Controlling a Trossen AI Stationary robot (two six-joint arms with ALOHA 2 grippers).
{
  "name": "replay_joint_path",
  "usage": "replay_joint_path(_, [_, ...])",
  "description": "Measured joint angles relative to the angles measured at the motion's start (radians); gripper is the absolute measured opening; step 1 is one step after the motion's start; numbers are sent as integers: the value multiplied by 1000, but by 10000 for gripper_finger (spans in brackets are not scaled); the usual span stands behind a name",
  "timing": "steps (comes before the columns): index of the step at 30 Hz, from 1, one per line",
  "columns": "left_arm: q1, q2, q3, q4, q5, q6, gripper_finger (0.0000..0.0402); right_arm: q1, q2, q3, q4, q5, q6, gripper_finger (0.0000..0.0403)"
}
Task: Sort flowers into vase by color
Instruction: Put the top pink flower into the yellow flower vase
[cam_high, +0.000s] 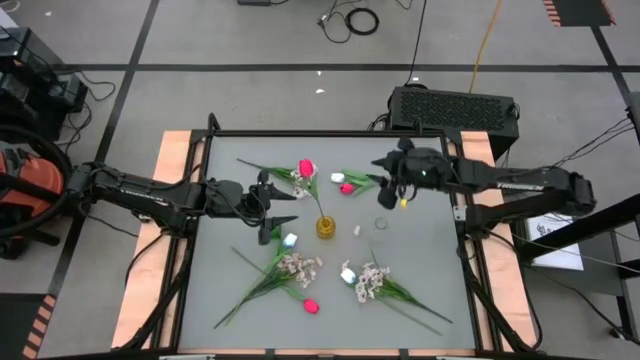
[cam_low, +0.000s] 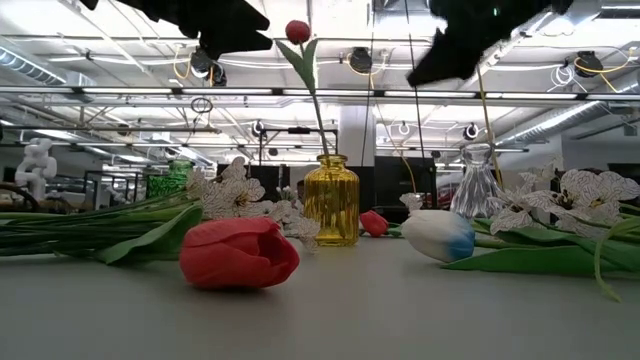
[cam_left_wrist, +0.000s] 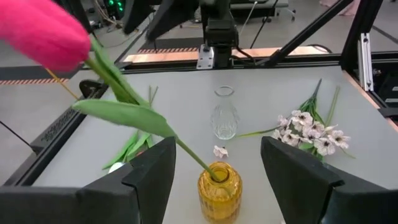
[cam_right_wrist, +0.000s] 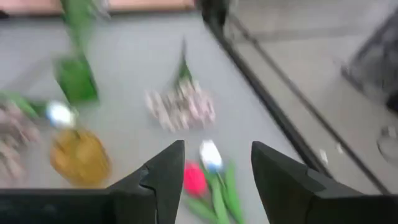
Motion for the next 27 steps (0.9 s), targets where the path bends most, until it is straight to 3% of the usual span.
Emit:
replay_joint_path(6, [0, 0, 0, -4, 3, -1, 244, -120, 139, 0, -153, -63, -57, 180])
replay_joint_path(17, [0, 0, 0, -77, 17, 0, 244, -204, 449, -1, -169, -147, -361, 180])
replay_joint_path(27, [0, 0, 0, -75, 17, 0, 244, -273, 563, -2, -139, -138, -516, 152])
